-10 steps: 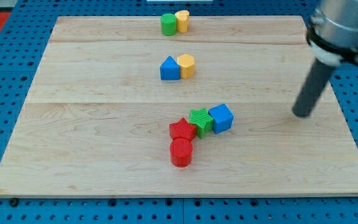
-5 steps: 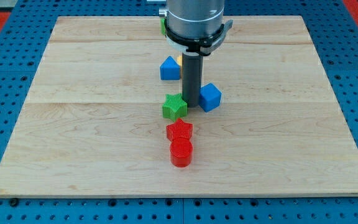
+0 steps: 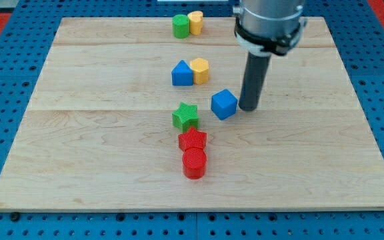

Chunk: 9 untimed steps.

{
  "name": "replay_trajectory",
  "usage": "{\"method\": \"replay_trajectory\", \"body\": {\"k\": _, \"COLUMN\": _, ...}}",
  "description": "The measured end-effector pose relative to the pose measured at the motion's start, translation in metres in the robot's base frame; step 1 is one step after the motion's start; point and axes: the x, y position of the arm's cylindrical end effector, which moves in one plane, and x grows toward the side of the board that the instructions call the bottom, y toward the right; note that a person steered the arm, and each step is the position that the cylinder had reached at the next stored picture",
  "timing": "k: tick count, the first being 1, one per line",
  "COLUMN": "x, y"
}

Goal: Separate the cube from the green star

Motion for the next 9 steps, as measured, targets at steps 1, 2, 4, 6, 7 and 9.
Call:
{"method": "replay_trajectory", "body": {"k": 1, "x": -0.005, "y": 0.0}}
{"method": "replay_trajectory", "body": {"k": 2, "x": 0.032, "y": 0.021}}
{"method": "replay_trajectory", "body": {"k": 4, "x": 0.065, "y": -0.042}}
{"method": "replay_trajectory", "body": {"k": 6, "x": -0.018, "y": -0.065}}
{"method": "replay_trajectory", "body": {"k": 7, "x": -0.017, "y": -0.062}}
{"method": "replay_trajectory", "body": {"k": 9, "x": 0.038, "y": -0.054}}
